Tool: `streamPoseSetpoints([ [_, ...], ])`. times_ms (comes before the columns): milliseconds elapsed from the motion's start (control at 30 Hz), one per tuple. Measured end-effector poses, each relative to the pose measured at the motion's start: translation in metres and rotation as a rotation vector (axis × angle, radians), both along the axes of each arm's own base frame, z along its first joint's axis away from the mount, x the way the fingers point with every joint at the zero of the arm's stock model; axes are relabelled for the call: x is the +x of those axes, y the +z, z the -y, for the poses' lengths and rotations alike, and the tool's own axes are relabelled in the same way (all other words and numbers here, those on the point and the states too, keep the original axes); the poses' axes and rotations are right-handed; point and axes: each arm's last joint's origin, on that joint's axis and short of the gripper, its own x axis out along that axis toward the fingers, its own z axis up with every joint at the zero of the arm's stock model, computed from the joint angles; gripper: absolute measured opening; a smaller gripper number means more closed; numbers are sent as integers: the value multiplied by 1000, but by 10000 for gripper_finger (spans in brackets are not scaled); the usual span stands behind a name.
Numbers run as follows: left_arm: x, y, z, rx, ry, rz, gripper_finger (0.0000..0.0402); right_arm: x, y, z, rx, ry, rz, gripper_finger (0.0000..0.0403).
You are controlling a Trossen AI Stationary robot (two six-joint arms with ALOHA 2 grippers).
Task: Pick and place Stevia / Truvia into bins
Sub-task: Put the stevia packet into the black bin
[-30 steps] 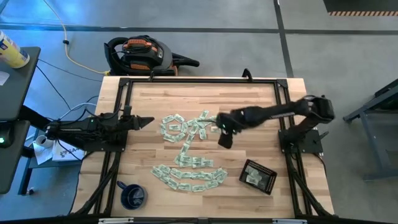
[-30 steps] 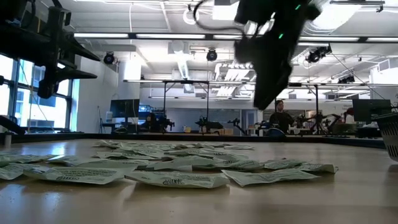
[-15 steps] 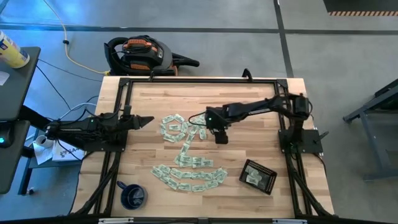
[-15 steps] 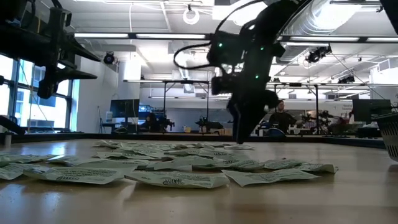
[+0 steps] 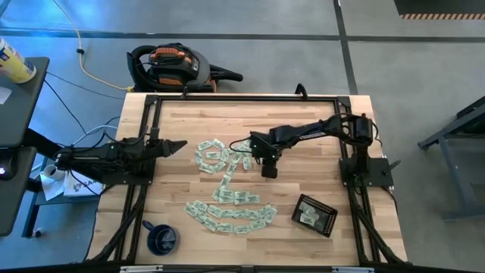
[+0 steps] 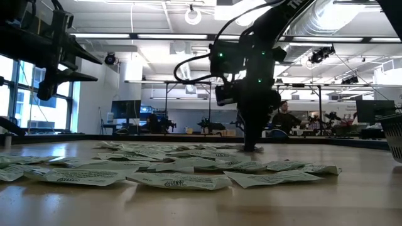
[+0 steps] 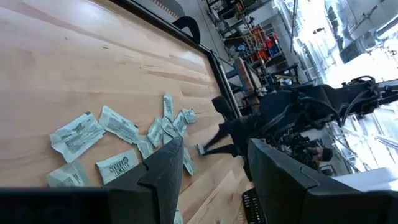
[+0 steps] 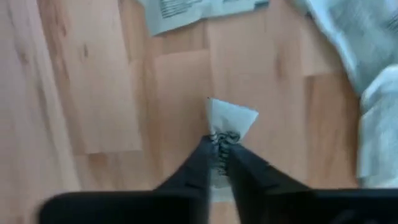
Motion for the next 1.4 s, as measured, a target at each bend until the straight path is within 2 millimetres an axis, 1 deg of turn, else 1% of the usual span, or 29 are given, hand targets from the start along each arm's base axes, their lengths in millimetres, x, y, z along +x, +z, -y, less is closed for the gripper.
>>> streamPoseSetpoints([
  [33,0,0,0,0,2,0,215,-1,2,-2,11,-26,-4,11],
  [133,0,0,0,1,3,-1,215,-7,15,-10,5,-125,-15,20],
  [167,0,0,0,1,3,-1,215,-9,22,-14,-11,-157,-3,20],
  [233,0,0,0,1,3,-5,215,-10,47,-22,-38,-217,80,12],
  [300,0,0,0,5,2,-7,215,-17,70,-33,-62,-259,137,5],
  [367,0,-1,0,22,-2,-16,215,-29,87,-47,-93,-315,146,7],
  [467,0,0,0,56,3,-30,215,-51,107,-70,-98,-412,113,5],
  [533,-1,0,-2,81,46,-38,215,-68,117,-89,-89,-450,62,3],
  [600,-1,1,-3,90,89,-33,215,-80,121,-109,-55,-470,10,5],
  [700,-1,4,-3,121,77,-16,215,-94,121,-141,22,-484,-69,4],
  [800,1,7,0,166,-23,-6,215,-104,117,-171,59,-499,-111,2],
  [867,2,7,1,159,-58,-2,215,-108,112,-187,56,-529,-132,5],
  [933,2,7,1,155,-83,0,215,-111,105,-200,37,-538,-159,8],
  [1000,2,7,2,150,-110,2,215,-113,95,-211,19,-512,-204,11],
  [1133,3,6,4,142,-180,3,215,-114,71,-226,-27,-508,-322,22],
  [1233,5,5,6,134,-231,-12,215,-116,61,-230,-78,-583,-378,56],
  [1300,7,4,6,127,-260,-34,215,-116,59,-231,-83,-629,-379,91],
  [1400,12,9,8,130,-303,-73,215,-116,60,-231,-101,-678,-356,157],
])
